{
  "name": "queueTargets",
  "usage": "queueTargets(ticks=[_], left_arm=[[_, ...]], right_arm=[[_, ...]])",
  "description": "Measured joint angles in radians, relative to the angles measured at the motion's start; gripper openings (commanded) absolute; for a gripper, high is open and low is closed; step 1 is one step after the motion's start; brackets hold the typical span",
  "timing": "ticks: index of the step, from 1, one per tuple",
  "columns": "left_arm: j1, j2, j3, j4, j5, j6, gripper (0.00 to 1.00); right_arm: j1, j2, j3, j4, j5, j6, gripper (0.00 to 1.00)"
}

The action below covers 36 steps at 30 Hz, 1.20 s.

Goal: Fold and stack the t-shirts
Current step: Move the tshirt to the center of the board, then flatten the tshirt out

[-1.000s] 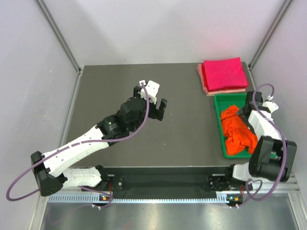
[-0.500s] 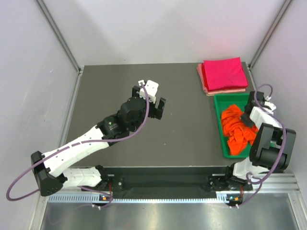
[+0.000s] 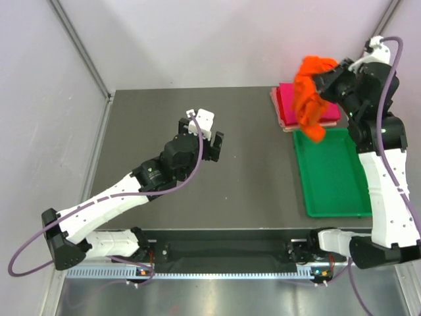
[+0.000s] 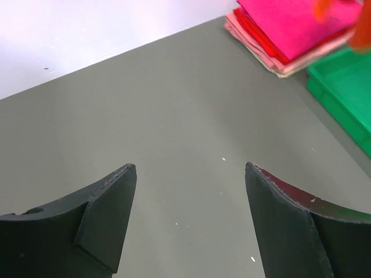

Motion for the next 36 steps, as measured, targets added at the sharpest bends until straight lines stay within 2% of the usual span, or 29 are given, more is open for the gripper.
queueTargets(ticks=[3,6,7,10,15,20,22,25,30,33,36], left_arm=[[0.0,-0.028,0.0,0.0,-0.029,-0.001,0.83],[0.0,-0.085,0.0,-0.001,-0.049,-0.022,0.84],[0.0,-0.11,0.003,-0.005,-0.051,-0.04,0.84],[0.0,-0.178,0.023,-0.048,-0.046,-0.115,0.84],[0.0,-0.311,-0.002,-0.145,-0.025,-0.288,0.85],[0.0,-0.363,-0.102,-0.209,-0.024,-0.416,0.85],[0.0,-0.319,-0.132,-0.214,-0.014,-0.451,0.84],[0.01,-0.193,-0.148,-0.21,0.021,-0.481,0.78],[0.105,0.098,-0.166,-0.172,0.182,-0.514,0.69],[0.156,0.226,-0.172,-0.154,0.263,-0.521,0.69],[0.168,0.329,-0.158,-0.152,0.338,-0.502,0.64]], right_arm=[[0.108,0.014,0.037,0.064,-0.099,0.021,0.0],[0.202,0.046,-0.012,0.13,-0.154,0.048,0.02],[0.234,0.062,-0.048,0.147,-0.164,0.054,0.15],[0.327,0.138,-0.181,0.195,-0.183,0.069,0.35],[0.441,0.289,-0.446,0.169,-0.171,0.058,0.45],[0.454,0.264,-0.591,0.111,-0.035,0.04,0.5],[0.445,0.226,-0.608,0.12,0.034,0.032,0.5],[0.418,0.19,-0.626,0.146,0.105,0.02,0.47],[0.313,0.23,-0.64,0.18,0.115,0.023,0.42],[0.281,0.258,-0.652,0.19,0.113,0.037,0.4],[0.277,0.264,-0.67,0.193,0.106,0.045,0.38]])
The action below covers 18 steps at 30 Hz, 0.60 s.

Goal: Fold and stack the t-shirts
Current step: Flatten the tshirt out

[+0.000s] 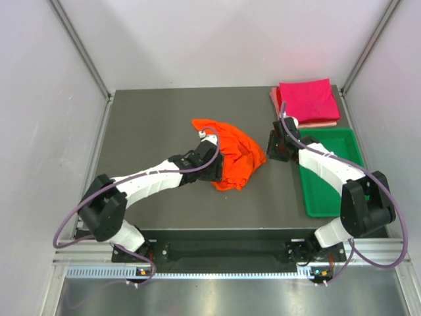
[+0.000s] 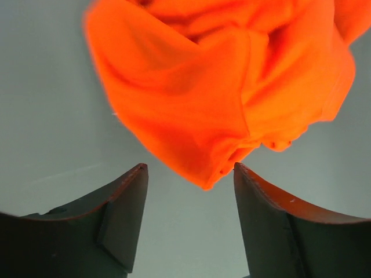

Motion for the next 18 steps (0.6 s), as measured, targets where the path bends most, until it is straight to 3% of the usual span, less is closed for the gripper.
queueTargets(ticks=[3,8,18], left_arm=[[-0.031,0.064,0.043,-0.001,0.032,0.05,0.57],[-0.126,0.12,0.163,0.016,0.034,0.157,0.56],[-0.325,0.36,0.385,0.031,-0.116,0.355,0.51]], right_arm=[[-0.001,0.0,-0.023,0.014,-0.005,0.003,0.38],[-0.018,-0.024,-0.092,0.026,-0.01,0.009,0.38],[-0.121,-0.145,-0.168,0.043,-0.049,0.016,0.38]])
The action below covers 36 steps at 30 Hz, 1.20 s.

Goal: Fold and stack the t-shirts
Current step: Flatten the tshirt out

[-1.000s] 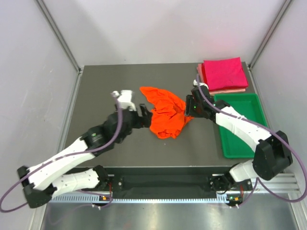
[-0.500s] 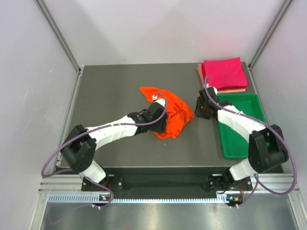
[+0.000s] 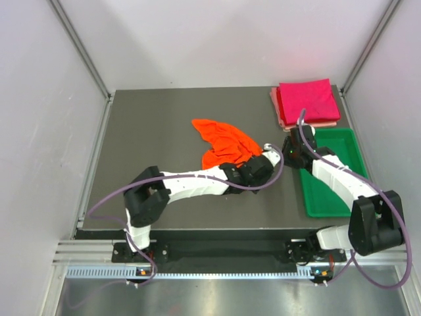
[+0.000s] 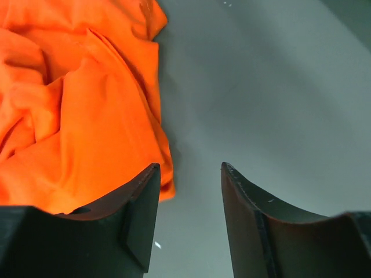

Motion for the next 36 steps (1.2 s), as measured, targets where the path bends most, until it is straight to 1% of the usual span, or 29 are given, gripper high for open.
queueTargets(ticks=[5,12,23,24,27,29,30,36], left_arm=[[-0.012,0.099,0.069,-0.024,-0.089,0.015,0.48],[-0.009,0.126,0.096,-0.048,-0.177,0.018,0.48],[-0.019,0.169,0.095,-0.048,-0.215,0.032,0.42],[-0.019,0.169,0.095,-0.048,-0.22,0.034,0.33],[-0.019,0.17,0.095,-0.047,-0.24,0.036,0.15],[-0.02,0.172,0.095,-0.047,-0.256,0.039,0.02],[-0.02,0.173,0.095,-0.047,-0.263,0.04,0.0],[-0.019,0.171,0.099,-0.074,-0.325,0.021,0.0]], right_arm=[[-0.004,-0.047,-0.002,0.0,-0.027,-0.001,0.38],[-0.017,-0.087,-0.002,0.0,-0.052,-0.001,0.39],[-0.025,-0.091,-0.002,-0.001,-0.068,-0.001,0.39],[-0.025,-0.091,-0.002,0.0,-0.068,-0.001,0.39],[-0.025,-0.091,-0.002,0.0,-0.068,-0.001,0.39],[-0.026,-0.091,-0.002,0.0,-0.069,-0.001,0.39],[-0.027,-0.091,-0.002,0.0,-0.069,-0.001,0.39],[-0.029,-0.091,-0.003,0.001,-0.08,0.001,0.39]])
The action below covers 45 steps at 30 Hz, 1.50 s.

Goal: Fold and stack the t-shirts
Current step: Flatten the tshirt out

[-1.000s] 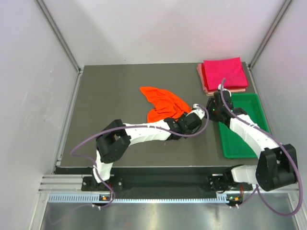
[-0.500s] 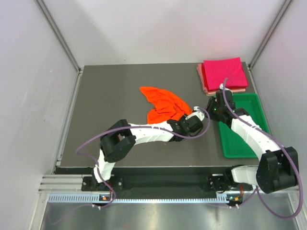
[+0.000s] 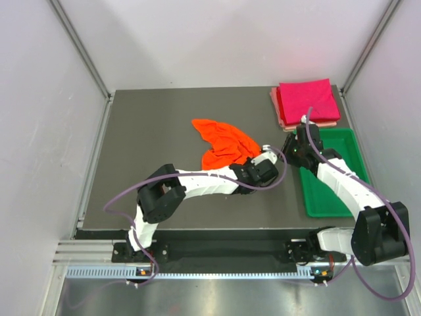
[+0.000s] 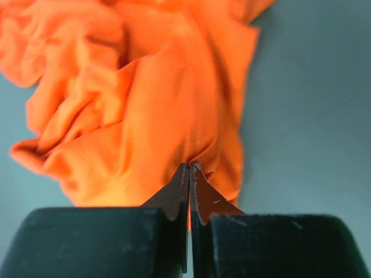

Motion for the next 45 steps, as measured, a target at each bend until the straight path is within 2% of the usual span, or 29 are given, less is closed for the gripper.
queueTargets(ticks=[3,6,9,12,14,18,25,36,38,41,42,43,45], left_arm=[[0.021,-0.044,0.016,-0.101,-0.019,-0.045,0.0],[0.104,-0.182,0.008,-0.177,0.024,-0.1,0.0],[0.328,-0.431,-0.059,-0.186,0.12,-0.166,0.0],[0.579,-0.676,-0.177,-0.174,0.143,-0.219,0.0],[0.66,-0.805,-0.246,-0.205,0.145,-0.246,0.0],[0.692,-0.889,-0.302,-0.253,0.189,-0.27,0.0],[0.749,-0.86,-0.387,-0.291,0.284,-0.286,0.0],[0.753,-0.86,-0.388,-0.289,0.357,-0.302,0.0],[0.753,-0.859,-0.388,-0.284,0.372,-0.309,0.0],[0.753,-0.858,-0.388,-0.282,0.389,-0.323,0.0],[0.753,-0.857,-0.388,-0.278,0.393,-0.326,0.0],[0.753,-0.855,-0.388,-0.276,0.394,-0.328,0.0],[0.754,-0.848,-0.389,-0.275,0.398,-0.332,0.0]], right_arm=[[0.0,0.0,-0.014,0.013,-0.025,0.01,0.38],[0.001,0.006,-0.024,0.019,-0.043,0.03,0.37],[0.01,0.047,-0.025,0.035,-0.056,0.069,0.36],[0.026,0.123,-0.022,0.044,-0.059,0.107,0.37],[0.045,0.184,-0.008,0.042,-0.06,0.129,0.37],[0.093,0.281,0.043,0.047,-0.057,0.156,0.39],[0.146,0.349,0.075,0.079,-0.05,0.202,0.38],[0.172,0.382,0.072,0.127,-0.007,0.279,0.36],[0.172,0.41,0.073,0.135,0.011,0.285,0.33],[0.172,0.425,0.075,0.159,0.014,0.289,0.21],[0.172,0.428,0.074,0.163,0.014,0.293,0.04],[0.172,0.428,0.073,0.167,0.016,0.288,0.0],[0.172,0.428,0.073,0.165,0.022,0.293,0.0]])
